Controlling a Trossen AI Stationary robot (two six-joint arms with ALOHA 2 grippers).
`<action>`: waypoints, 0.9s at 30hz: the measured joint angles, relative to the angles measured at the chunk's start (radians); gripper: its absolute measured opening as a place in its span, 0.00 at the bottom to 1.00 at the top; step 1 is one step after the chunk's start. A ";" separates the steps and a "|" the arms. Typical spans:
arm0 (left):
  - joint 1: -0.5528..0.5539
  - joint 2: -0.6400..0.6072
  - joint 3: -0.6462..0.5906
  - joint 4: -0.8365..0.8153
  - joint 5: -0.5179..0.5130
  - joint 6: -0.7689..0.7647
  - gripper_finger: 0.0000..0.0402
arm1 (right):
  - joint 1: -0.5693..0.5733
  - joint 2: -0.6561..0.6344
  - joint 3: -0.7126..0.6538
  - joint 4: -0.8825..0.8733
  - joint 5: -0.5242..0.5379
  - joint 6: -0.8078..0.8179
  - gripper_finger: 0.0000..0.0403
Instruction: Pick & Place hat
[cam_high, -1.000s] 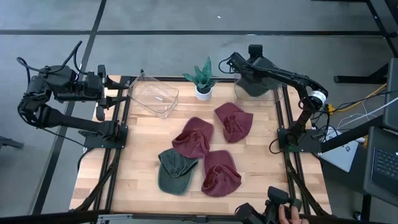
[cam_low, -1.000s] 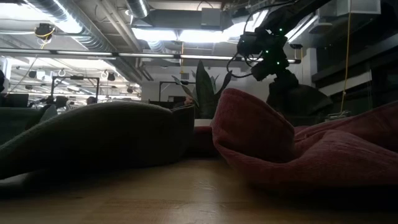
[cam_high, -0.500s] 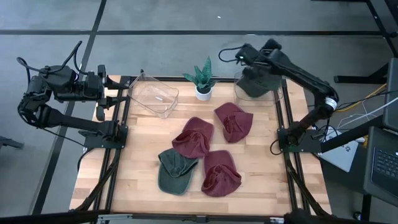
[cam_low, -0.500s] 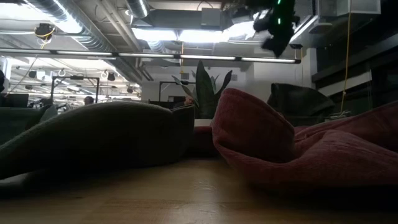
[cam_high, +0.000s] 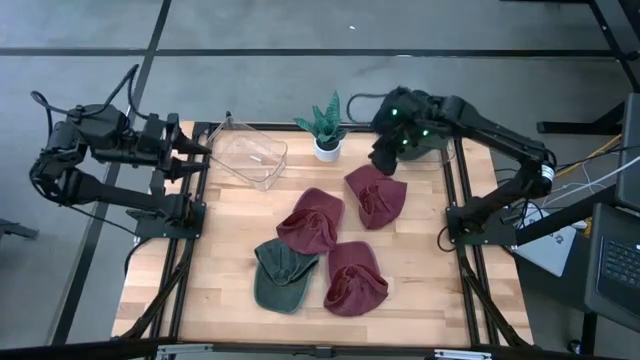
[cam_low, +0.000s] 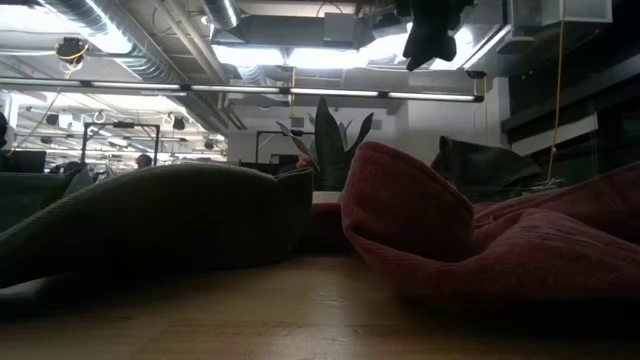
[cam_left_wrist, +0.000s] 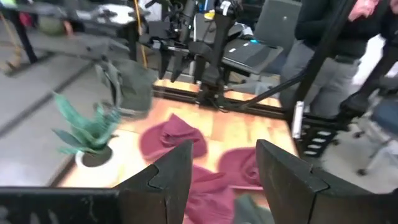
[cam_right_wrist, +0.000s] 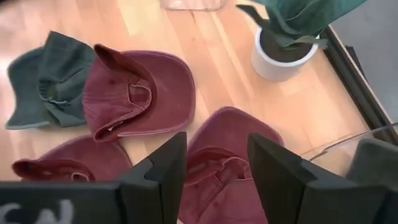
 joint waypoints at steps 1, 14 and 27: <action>0.000 0.007 0.000 -0.001 0.008 -0.020 0.43 | 0.020 0.000 -0.013 0.011 0.023 0.018 0.42; 0.000 0.046 0.000 -0.178 0.143 -0.301 0.43 | 0.256 0.001 -0.176 0.132 0.338 0.362 0.42; 0.000 0.091 -0.001 -0.178 0.060 -0.580 0.43 | 0.533 0.001 -0.262 0.147 0.449 0.510 0.42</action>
